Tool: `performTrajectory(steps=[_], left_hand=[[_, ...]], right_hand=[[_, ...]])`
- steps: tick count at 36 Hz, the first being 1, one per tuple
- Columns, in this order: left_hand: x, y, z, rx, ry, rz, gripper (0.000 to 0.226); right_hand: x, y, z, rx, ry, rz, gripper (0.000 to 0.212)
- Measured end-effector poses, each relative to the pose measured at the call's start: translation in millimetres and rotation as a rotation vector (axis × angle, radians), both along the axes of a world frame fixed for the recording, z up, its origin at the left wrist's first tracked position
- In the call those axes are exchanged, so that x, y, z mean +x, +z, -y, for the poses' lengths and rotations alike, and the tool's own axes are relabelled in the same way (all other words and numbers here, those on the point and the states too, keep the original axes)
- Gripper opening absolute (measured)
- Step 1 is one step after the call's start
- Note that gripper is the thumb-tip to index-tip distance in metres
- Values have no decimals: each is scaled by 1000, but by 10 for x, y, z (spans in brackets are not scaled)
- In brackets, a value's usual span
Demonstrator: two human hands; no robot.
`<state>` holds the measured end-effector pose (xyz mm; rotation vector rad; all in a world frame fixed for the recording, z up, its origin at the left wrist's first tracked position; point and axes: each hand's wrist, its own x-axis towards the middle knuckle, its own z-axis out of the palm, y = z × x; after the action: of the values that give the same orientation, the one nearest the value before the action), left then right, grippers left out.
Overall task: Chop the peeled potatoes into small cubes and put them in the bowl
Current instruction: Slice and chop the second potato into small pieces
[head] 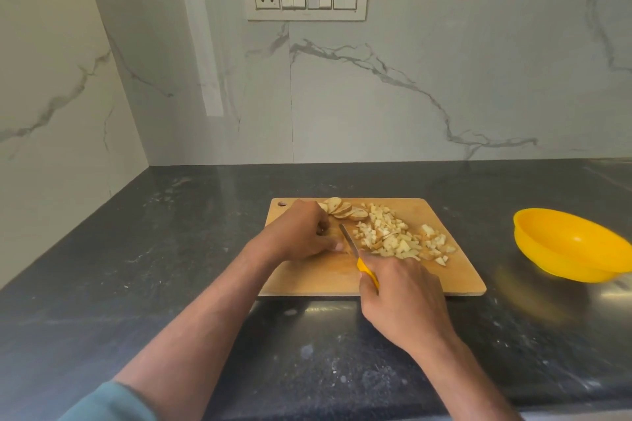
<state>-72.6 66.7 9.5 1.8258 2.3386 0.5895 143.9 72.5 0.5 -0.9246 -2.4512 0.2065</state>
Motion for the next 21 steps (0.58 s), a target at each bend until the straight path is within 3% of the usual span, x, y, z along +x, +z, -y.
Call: performTrajectory(steps=[4,9,21], left_hand=[[10,-10,29,-6,2,34,37],[-173,43,131,-65,-64,93,51],[-172,0,137,35,-17,157,42]], right_hand=[[-20,8,-19,-23,0,2,42],[-54,32,-34,-47,17,4,42],[-157,33,-26,-29,89,9,40]])
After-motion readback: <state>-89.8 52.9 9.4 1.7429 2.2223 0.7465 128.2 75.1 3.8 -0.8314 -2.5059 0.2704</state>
